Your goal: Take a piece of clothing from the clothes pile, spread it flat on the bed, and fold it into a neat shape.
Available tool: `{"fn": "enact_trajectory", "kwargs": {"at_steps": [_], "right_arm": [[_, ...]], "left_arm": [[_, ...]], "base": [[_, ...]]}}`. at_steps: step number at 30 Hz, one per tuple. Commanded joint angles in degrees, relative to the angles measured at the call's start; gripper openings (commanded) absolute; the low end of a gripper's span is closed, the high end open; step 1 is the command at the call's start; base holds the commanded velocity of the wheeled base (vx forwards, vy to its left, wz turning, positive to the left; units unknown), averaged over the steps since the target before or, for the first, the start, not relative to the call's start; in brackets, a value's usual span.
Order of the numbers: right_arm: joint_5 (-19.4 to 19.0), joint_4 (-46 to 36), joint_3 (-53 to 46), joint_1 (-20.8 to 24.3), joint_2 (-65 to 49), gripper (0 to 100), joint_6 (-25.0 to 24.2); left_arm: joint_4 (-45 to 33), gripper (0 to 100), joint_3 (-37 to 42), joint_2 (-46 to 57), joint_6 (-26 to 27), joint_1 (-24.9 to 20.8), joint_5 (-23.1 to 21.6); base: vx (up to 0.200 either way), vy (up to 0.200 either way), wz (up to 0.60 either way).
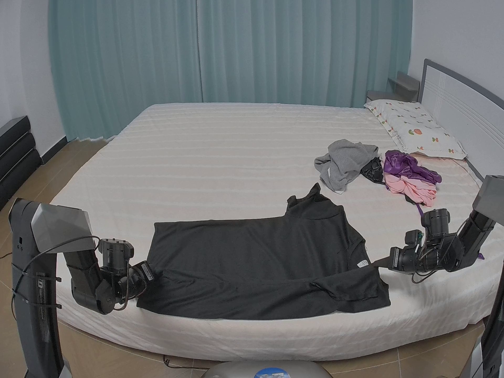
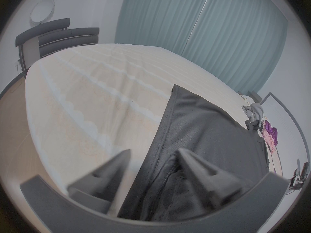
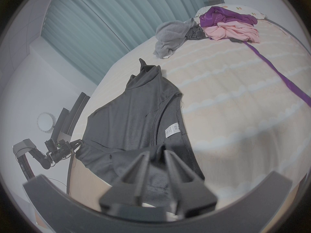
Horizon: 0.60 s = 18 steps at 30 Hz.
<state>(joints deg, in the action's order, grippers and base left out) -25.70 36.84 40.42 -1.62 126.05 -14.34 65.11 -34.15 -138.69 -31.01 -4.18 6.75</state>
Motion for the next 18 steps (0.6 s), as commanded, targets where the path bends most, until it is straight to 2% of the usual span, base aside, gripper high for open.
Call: {"fn": "enact_trajectory", "kwargs": {"at_steps": [1, 6, 7, 9, 13, 15, 16, 18], "right_arm": [[-0.14, -0.10, 1.32, 0.39, 2.71, 100, 0.01], [-0.23, 0.60, 1.06, 1.01, 1.48, 100, -3.68], [-0.67, 0.78, 0.01, 1.18, -1.16, 100, -5.79], [-0.85, 0.87, -0.87, 1.18, -2.21, 100, -6.41], [-0.93, 3.33, -6.50, 1.27, -5.55, 100, -8.87], [-0.93, 5.52, -8.43, 1.18, -6.34, 100, -11.15], [-0.85, 9.48, -10.80, 1.27, -6.87, 100, -15.55], [-0.76, 12.73, -12.65, 1.27, -6.87, 100, -18.71]], "left_arm": [[0.28, 100, -1.63, -2.90, -0.89, -0.13, 0.10], [0.28, 100, -1.71, -2.55, -2.39, -0.04, 0.10], [0.37, 100, -1.63, -2.11, -4.32, 0.05, 0.10], [0.37, 100, -1.45, -1.14, -5.37, 0.23, 0.10], [0.37, 100, 1.27, 5.01, -8.10, 1.19, -0.95], [0.37, 100, 2.33, 6.86, -8.63, 1.46, -1.92], [0.37, 100, 3.38, 9.14, -9.77, 1.98, -3.33], [0.37, 100, 3.74, 10.46, -11.00, 2.16, -3.68]], "base": [[0.000, 0.000, 0.00], [0.000, 0.000, 0.00], [0.000, 0.000, 0.00], [0.000, 0.000, 0.00], [0.000, 0.000, 0.00], [0.000, 0.000, 0.00], [0.000, 0.000, 0.00], [0.000, 0.000, 0.00]]}}
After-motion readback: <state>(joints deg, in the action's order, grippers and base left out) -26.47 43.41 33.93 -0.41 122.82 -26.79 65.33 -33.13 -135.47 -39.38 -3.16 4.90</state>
